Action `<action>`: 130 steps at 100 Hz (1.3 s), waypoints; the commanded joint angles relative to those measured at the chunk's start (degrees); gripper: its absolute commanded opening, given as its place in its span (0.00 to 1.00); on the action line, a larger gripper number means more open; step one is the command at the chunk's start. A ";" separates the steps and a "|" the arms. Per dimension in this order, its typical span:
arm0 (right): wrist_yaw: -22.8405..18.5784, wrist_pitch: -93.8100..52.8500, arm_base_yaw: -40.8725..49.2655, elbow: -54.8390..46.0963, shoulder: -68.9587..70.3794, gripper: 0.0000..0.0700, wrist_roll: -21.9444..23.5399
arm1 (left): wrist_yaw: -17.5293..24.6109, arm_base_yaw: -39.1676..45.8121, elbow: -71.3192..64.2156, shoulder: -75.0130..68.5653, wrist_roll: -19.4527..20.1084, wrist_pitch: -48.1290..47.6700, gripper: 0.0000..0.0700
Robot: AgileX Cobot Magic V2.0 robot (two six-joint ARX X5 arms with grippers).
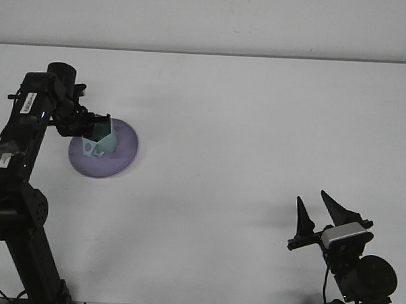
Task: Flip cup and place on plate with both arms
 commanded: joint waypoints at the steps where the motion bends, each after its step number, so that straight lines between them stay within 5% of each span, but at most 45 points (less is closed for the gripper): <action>1: -0.09 0.11 0.07 0.46 0.20 0.54 0.76 | -0.17 0.28 1.05 2.34 0.81 -0.28 0.02; 34: -0.09 0.07 0.07 0.46 0.22 0.54 0.76 | -1.81 0.90 1.05 6.05 1.68 0.13 0.05; 47: -0.09 -0.13 0.07 0.46 0.22 0.54 0.74 | -1.77 0.98 1.49 5.62 1.70 -0.37 0.72; 54: -0.09 -0.28 0.07 0.46 0.22 0.54 0.76 | -1.77 0.98 2.29 4.87 1.68 -0.92 0.84; 108: -0.07 -0.28 0.04 0.46 0.22 0.54 0.68 | -1.40 1.22 3.61 -22.08 -0.55 0.52 0.81; 114: -0.07 -0.28 0.04 0.46 0.22 0.53 0.59 | -1.29 1.07 3.61 -26.12 -1.09 0.50 0.63; 125: 0.20 -0.22 0.04 0.46 0.22 0.40 0.50 | -1.29 0.15 3.56 -32.59 -0.52 0.48 0.02; 130: 0.61 -0.22 0.04 0.46 0.22 0.32 0.31 | -1.29 -0.28 3.26 -35.04 -0.11 0.44 0.02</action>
